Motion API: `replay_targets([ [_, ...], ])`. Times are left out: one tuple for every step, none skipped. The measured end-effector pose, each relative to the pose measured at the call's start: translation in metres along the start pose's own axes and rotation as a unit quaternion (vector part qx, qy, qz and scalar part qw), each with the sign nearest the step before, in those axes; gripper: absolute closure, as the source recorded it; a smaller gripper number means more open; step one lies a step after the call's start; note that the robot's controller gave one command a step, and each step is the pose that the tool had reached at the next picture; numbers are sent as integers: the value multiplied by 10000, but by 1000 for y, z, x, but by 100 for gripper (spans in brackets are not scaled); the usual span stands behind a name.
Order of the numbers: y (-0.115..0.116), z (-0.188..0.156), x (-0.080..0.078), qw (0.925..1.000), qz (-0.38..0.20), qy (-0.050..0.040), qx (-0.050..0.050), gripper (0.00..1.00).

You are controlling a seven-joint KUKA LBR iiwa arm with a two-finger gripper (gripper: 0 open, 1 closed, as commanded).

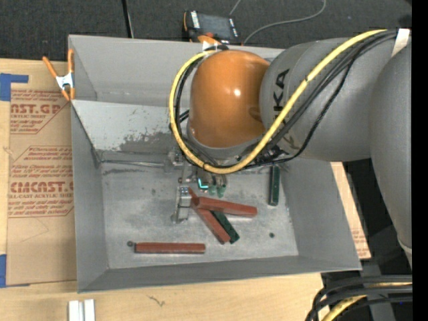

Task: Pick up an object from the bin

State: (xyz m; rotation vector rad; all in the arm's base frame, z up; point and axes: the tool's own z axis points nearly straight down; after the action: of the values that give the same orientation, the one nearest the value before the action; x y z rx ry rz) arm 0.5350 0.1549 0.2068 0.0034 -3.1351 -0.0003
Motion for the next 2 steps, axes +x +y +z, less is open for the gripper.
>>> replay_targets([
  [-50,126,52,9994,-347,2,9,0],
  [-48,122,50,9994,-355,-24,-4,100],
])
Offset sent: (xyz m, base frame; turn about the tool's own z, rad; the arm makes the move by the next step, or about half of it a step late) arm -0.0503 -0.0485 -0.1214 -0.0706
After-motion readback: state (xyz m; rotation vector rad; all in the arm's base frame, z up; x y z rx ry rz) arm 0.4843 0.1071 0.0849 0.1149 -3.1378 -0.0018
